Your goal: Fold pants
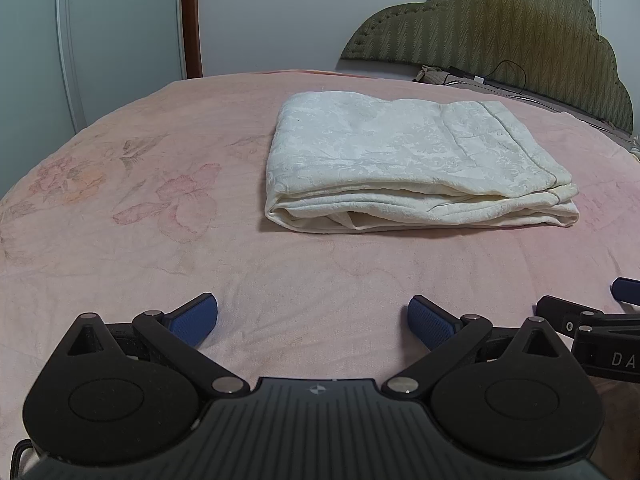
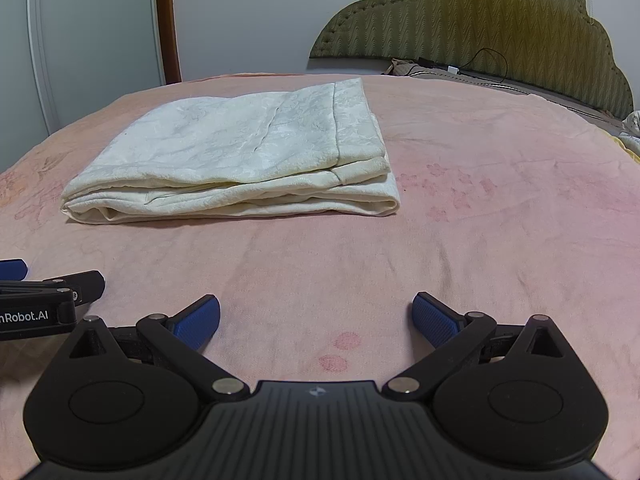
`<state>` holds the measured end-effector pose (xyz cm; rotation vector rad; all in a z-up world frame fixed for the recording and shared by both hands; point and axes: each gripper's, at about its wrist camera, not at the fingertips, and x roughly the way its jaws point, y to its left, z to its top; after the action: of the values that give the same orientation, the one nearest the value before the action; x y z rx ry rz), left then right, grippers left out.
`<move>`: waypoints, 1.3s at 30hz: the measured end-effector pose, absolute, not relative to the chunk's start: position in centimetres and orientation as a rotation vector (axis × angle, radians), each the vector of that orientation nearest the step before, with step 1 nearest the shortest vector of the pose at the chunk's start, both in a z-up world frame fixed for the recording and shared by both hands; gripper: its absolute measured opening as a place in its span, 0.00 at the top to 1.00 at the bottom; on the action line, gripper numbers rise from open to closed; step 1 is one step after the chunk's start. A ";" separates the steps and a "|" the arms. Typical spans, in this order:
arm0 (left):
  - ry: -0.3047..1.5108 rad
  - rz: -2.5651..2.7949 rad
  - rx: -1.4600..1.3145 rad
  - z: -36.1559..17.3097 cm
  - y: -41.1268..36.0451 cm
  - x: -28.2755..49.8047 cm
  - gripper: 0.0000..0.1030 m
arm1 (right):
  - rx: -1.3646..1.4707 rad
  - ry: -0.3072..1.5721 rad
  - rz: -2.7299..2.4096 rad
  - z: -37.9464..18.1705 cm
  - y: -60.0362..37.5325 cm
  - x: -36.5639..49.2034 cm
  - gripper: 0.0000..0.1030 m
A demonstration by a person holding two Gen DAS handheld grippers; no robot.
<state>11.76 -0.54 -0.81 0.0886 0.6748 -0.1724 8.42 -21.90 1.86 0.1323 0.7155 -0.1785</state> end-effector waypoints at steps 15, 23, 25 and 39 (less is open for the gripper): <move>0.675 -0.172 0.090 -0.8 -0.5 11.8 0.00 | 0.131 0.716 -0.179 1.8 -21.9 8.5 0.00; 0.675 -0.166 0.092 -0.8 -0.5 11.9 0.00 | 0.137 0.713 -0.173 1.8 -21.9 8.6 0.00; 0.675 -0.166 0.092 -0.8 -0.5 11.9 0.00 | 0.136 0.713 -0.173 1.8 -21.9 8.6 0.00; 0.675 -0.165 0.094 -0.8 -0.6 11.9 0.00 | 0.139 0.713 -0.171 1.8 -22.1 8.5 0.00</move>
<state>11.90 -0.56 -0.80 0.0937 0.6749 -0.1653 8.54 -22.11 1.84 0.1387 0.7129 -0.1710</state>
